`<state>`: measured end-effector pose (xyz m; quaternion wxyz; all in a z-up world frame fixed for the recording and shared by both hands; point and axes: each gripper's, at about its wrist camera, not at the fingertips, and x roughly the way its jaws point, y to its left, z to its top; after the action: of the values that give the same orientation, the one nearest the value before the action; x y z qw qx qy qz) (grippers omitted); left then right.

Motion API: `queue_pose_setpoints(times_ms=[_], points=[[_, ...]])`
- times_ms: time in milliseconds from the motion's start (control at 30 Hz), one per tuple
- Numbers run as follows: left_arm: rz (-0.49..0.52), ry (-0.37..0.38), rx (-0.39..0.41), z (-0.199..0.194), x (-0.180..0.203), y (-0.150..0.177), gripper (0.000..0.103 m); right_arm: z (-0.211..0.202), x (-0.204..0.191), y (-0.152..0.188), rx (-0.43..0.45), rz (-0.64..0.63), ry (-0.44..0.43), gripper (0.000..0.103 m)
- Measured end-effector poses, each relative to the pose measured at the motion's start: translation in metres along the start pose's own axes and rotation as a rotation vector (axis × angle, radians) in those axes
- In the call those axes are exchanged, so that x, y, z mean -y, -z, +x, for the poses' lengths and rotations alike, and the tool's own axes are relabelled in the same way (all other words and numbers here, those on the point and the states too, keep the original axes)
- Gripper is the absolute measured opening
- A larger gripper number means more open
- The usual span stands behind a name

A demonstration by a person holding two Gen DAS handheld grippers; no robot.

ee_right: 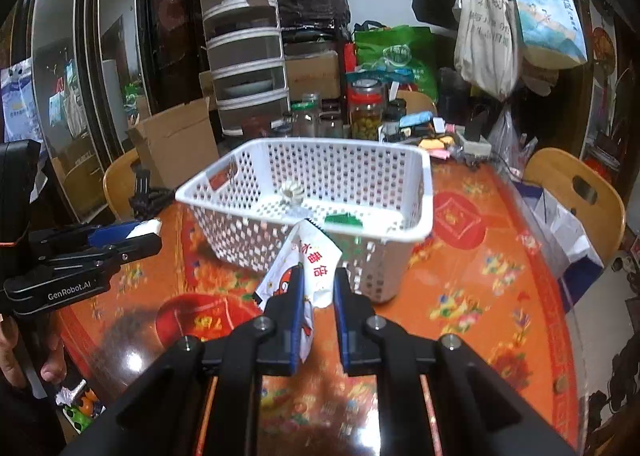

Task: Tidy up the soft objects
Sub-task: 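Carry the wrapped item and tomato sachet into the basket and open both tools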

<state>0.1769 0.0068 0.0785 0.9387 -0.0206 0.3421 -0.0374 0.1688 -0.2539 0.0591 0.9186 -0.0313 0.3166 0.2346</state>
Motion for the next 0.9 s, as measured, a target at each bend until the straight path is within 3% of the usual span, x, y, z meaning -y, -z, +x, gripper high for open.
queue_pose_setpoints(times_ms=[300, 533, 900], points=[[0.001, 0.037, -0.025, 0.016, 0.0, -0.067, 0.033, 0.01, 0.012, -0.053, -0.001, 0.013, -0.008, 0.012], [0.0, 0.034, -0.108, 0.063, 0.003, -0.112, 0.033, 0.045, 0.023, -0.089, -0.058, 0.025, 0.018, 0.013], [-0.034, -0.046, -0.281, 0.171, -0.008, -0.116, 0.033, 0.14, 0.043, -0.102, -0.247, 0.059, 0.114, 0.012]])
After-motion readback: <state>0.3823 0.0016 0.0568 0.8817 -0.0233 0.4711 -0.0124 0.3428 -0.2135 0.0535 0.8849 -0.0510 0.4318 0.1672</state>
